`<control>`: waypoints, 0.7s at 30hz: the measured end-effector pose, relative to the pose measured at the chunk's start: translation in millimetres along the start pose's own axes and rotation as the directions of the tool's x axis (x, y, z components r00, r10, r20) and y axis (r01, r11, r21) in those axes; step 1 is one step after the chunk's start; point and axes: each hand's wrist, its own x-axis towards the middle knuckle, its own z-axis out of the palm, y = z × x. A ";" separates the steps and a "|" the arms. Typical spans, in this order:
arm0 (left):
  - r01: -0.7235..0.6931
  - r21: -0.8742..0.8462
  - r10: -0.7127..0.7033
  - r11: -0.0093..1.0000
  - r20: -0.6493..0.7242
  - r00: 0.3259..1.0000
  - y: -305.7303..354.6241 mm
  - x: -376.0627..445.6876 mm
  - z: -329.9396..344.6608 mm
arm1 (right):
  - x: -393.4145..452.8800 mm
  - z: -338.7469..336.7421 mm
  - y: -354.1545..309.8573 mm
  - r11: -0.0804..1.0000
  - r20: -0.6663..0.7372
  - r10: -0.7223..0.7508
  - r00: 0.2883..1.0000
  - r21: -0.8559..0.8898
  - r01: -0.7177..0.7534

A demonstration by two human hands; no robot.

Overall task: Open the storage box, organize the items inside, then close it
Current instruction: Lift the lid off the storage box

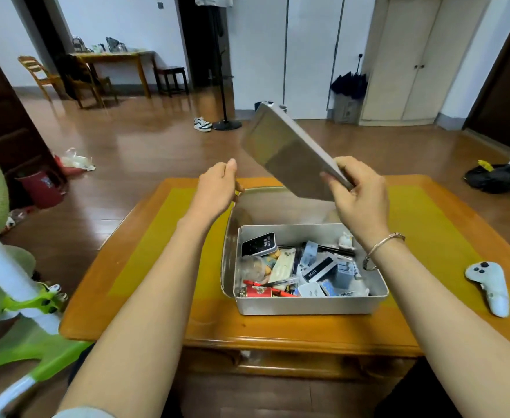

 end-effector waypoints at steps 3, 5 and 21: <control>0.208 -0.290 -0.190 0.934 0.088 0.978 10.1 -4.9 -16.1 | -6.9 4.5 -1.6 0.941 0.102 -0.265 0.959 -0.189 0.280; 0.275 -0.326 -0.219 0.904 0.199 0.955 7.1 -8.6 -26.0 | -12.1 8.7 -2.4 0.902 0.140 -0.346 0.928 -0.222 0.370; 0.338 -0.343 -0.297 0.877 0.167 0.940 -87.2 -11.9 -19.4 | -52.5 72.6 25.8 0.626 0.580 0.605 0.545 0.076 -0.776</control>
